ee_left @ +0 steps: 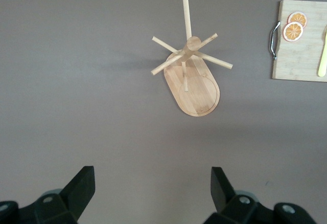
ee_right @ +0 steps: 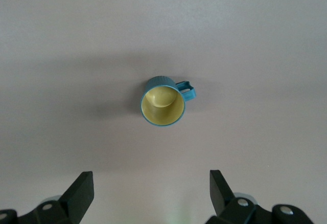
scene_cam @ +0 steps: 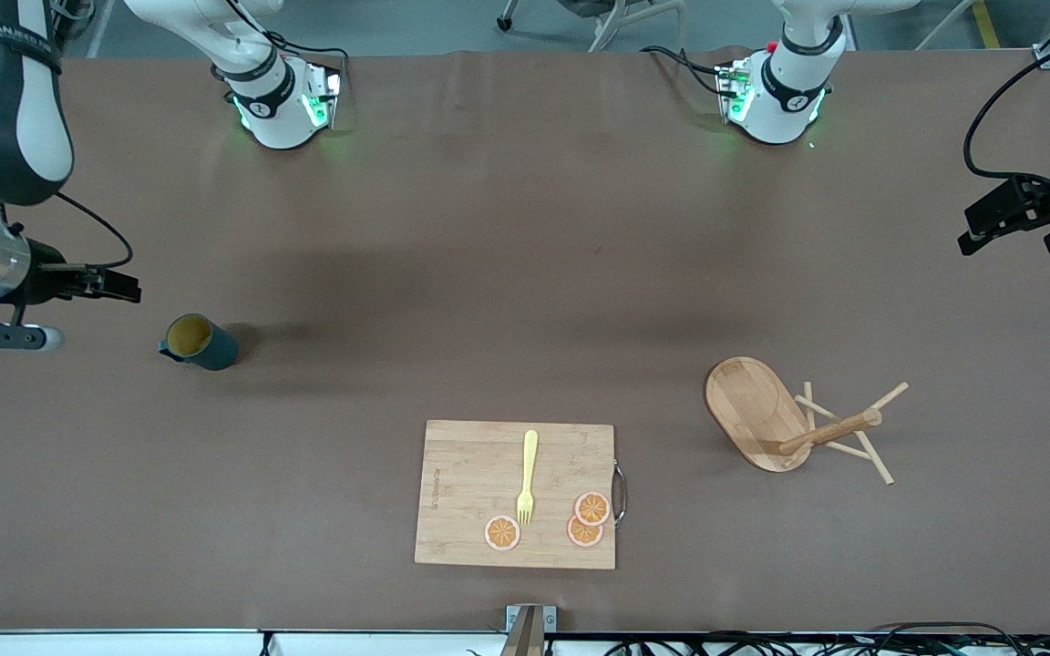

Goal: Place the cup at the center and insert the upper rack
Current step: 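Reach the right gripper down to the teal mug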

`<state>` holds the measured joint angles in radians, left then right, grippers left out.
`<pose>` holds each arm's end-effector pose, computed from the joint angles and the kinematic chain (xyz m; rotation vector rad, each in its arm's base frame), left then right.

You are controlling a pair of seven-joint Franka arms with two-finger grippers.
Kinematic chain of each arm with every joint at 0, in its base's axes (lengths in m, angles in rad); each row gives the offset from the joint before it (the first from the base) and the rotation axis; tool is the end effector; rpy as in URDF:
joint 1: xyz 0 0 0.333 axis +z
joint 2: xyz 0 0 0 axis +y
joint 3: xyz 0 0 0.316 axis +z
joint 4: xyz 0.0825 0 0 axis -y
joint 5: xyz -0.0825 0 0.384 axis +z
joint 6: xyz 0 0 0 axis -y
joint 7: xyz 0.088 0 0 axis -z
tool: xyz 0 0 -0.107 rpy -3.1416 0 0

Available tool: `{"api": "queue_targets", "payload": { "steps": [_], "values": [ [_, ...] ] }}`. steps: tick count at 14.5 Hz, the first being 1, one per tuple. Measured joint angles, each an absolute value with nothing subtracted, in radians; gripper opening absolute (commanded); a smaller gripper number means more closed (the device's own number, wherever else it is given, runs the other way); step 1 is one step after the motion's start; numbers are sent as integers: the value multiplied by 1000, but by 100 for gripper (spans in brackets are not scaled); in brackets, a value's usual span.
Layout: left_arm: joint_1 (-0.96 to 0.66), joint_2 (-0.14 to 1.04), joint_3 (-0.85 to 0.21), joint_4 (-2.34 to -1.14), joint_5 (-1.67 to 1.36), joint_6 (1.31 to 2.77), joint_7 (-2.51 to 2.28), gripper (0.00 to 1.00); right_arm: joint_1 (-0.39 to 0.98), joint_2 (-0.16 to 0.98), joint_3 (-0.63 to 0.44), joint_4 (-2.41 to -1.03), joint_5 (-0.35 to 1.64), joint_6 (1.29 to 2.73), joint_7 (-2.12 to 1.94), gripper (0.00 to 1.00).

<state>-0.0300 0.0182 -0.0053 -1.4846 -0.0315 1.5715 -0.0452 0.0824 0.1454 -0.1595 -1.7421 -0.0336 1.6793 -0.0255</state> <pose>0.5604 -0.0231 0.6552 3.1055 0.0137 0.1047 0.5801 -0.0439 0.4708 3.0786 -0.0696 -0.3230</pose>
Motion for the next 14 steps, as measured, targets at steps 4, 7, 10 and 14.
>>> {"api": "queue_targets", "payload": {
  "steps": [4,7,10,14],
  "values": [
    [-30,18,-5,-1484,-31,1572,-45,100,84,222,-154,-1694,-32,1680,-27,100],
    [-30,18,-5,-1484,-31,1572,-45,100,94,286,-150,-1687,-11,1678,-28,100],
    [-30,18,-5,-1484,-32,1572,-45,100,99,353,-150,-1704,15,1709,-29,100],
    [-30,18,-6,-1483,-32,1572,-45,100,99,396,-150,-1756,18,1772,-75,100]
  ]
}}
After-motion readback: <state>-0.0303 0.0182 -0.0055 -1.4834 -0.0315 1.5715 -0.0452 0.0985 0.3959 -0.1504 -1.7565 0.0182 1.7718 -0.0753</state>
